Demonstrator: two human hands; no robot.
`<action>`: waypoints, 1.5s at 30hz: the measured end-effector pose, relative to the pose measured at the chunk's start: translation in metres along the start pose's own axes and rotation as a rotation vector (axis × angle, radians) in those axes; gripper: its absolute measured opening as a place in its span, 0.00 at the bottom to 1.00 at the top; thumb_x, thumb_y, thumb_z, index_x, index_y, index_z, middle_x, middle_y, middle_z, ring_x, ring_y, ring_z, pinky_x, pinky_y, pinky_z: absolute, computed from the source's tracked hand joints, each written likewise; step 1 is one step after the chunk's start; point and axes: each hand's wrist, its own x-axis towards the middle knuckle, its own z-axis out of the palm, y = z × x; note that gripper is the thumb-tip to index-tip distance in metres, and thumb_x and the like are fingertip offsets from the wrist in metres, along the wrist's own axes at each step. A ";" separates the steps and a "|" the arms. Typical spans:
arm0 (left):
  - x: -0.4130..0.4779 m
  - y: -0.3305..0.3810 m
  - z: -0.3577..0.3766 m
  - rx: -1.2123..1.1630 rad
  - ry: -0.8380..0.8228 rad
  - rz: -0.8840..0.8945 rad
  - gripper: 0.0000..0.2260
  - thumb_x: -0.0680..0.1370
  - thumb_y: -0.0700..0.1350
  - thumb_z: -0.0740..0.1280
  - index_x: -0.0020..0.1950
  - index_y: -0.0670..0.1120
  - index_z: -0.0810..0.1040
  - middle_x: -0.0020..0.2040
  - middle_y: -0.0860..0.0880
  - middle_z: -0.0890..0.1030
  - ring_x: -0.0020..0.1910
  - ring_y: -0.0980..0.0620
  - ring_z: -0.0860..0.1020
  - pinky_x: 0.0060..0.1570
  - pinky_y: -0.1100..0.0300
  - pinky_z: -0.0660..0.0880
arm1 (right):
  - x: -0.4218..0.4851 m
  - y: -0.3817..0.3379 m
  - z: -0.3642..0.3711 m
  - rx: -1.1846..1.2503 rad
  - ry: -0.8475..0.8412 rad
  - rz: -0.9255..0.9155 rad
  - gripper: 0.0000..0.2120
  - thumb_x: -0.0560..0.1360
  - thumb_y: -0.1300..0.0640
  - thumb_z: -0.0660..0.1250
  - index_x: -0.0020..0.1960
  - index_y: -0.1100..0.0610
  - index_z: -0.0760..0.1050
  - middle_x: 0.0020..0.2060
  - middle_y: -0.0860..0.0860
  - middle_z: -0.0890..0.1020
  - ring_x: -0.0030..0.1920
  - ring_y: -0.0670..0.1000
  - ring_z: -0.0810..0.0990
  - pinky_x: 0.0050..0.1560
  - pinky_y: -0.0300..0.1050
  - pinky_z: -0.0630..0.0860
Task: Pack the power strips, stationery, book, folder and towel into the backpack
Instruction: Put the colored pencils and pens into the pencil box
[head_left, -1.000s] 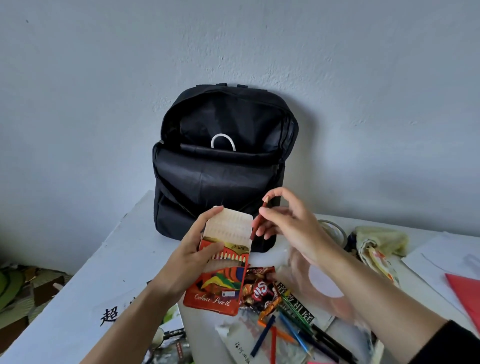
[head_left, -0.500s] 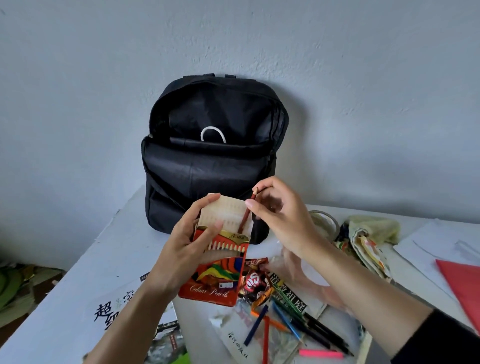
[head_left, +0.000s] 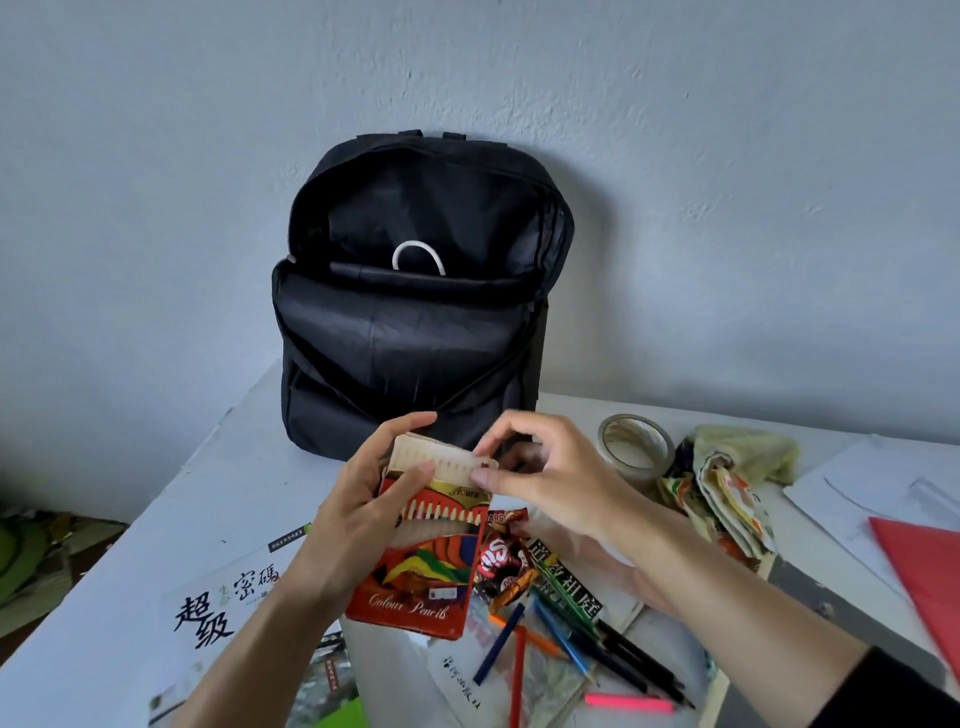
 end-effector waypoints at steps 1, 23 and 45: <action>-0.001 -0.002 -0.001 -0.006 0.007 -0.015 0.16 0.83 0.43 0.65 0.66 0.61 0.77 0.52 0.45 0.85 0.50 0.42 0.87 0.48 0.45 0.84 | -0.003 0.001 0.000 0.010 -0.011 0.004 0.05 0.76 0.58 0.75 0.51 0.53 0.81 0.48 0.50 0.84 0.45 0.49 0.84 0.49 0.49 0.82; -0.008 -0.010 -0.009 -0.082 0.065 -0.112 0.11 0.83 0.41 0.66 0.63 0.54 0.78 0.52 0.41 0.85 0.47 0.41 0.87 0.36 0.57 0.83 | 0.029 0.065 0.015 -0.662 -0.097 -0.231 0.17 0.69 0.72 0.70 0.53 0.56 0.84 0.55 0.45 0.83 0.58 0.45 0.75 0.58 0.37 0.69; -0.010 -0.021 0.017 -0.107 0.018 -0.165 0.11 0.82 0.41 0.66 0.61 0.55 0.78 0.49 0.42 0.85 0.45 0.40 0.87 0.38 0.51 0.85 | -0.049 0.083 -0.013 -0.867 -0.312 0.304 0.09 0.80 0.48 0.68 0.46 0.51 0.73 0.49 0.47 0.76 0.50 0.51 0.75 0.42 0.38 0.68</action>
